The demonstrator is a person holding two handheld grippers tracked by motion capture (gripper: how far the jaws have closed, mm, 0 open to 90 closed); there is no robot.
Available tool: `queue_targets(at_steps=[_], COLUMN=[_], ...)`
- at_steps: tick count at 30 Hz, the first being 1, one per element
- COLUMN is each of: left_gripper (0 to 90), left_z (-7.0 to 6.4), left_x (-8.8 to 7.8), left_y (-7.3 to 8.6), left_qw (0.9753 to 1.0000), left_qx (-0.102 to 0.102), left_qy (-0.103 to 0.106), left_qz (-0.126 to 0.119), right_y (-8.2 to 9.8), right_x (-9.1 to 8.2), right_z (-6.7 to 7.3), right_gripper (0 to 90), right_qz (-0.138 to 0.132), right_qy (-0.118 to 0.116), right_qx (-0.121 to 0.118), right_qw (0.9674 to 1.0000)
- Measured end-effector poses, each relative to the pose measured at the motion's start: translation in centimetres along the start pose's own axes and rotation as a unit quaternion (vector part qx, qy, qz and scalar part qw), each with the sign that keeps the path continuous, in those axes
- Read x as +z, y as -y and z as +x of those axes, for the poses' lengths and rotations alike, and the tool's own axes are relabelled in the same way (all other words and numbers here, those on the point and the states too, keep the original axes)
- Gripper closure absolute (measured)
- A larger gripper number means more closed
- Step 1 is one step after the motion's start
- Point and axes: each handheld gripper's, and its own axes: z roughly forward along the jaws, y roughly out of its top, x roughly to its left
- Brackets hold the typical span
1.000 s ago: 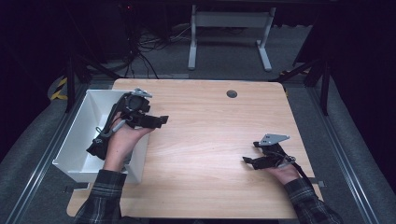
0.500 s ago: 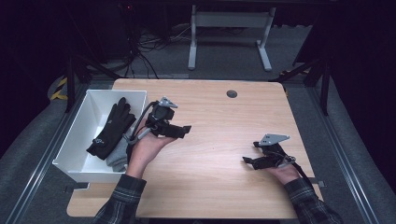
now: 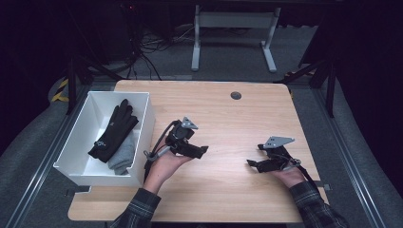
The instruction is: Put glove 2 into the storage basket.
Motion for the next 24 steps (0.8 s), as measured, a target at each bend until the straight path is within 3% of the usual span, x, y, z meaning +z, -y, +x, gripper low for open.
queue_targets(at_steps=[7, 12, 15, 24], left_gripper=[15.8, 14.6, 14.1, 2.1], left_z=[-1.1, -1.5, -1.7, -1.9], left_x=[2.3, 3.6, 4.3, 6.2], left_y=[1.7, 2.9, 3.6, 5.1], left_qw=[0.9996, 0.999, 0.9986, 0.9956], left_qx=[0.023, 0.043, 0.049, 0.08], left_qy=[0.011, -0.002, 0.003, -0.001], left_qz=[0.01, 0.014, 0.018, 0.047], right_y=[0.0, 0.0, 0.0, 0.0], right_x=[0.0, 0.0, 0.0, 0.0], right_z=[0.0, 0.0, 0.0, 0.0], right_gripper=[18.1, 18.1, 18.1, 18.1], right_qz=[0.0, 0.0, 0.001, 0.001], right_qy=[0.0, 0.0, 0.0, 0.0], right_qx=[0.0, 0.0, 0.0, 0.0], right_qw=[1.0, 1.0, 1.0, 1.0])
